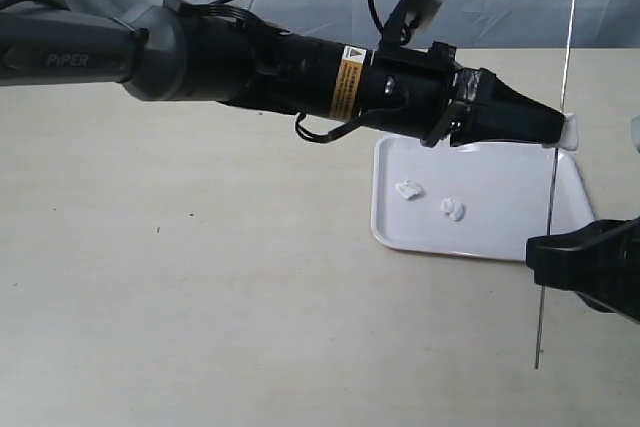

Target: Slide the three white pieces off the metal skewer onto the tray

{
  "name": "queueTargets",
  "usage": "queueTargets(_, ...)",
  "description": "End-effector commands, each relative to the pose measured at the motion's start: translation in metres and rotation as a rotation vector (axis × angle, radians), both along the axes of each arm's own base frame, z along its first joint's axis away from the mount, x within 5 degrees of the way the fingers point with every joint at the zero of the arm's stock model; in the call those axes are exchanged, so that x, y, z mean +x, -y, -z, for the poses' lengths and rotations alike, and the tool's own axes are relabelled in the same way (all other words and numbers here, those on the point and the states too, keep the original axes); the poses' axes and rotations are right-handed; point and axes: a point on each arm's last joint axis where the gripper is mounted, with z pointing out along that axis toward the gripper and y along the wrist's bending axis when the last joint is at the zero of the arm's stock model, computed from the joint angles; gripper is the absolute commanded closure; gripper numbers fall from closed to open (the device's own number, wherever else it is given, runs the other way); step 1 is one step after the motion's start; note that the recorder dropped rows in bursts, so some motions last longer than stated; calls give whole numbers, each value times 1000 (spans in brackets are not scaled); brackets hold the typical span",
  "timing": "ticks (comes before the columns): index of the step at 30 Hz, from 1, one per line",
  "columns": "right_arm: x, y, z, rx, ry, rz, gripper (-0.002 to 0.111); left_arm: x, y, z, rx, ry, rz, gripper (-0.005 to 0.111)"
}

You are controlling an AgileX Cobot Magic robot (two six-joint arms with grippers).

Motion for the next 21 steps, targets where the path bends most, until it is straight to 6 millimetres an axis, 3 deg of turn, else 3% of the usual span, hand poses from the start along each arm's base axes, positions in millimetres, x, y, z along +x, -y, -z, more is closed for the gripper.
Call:
queueTargets(1,-7,0,6,-29,-69,-46,109,20,-7,-19,-94,-30,-126,107)
queueTargets(13,-9,-2,6,-19,-82,-75,109,28,-10,-23,-138,-15,-189,107)
queueTargets(21,-12,-2,8,-33,-114,-95,109,53,-24,-30,-220,20,-363,107)
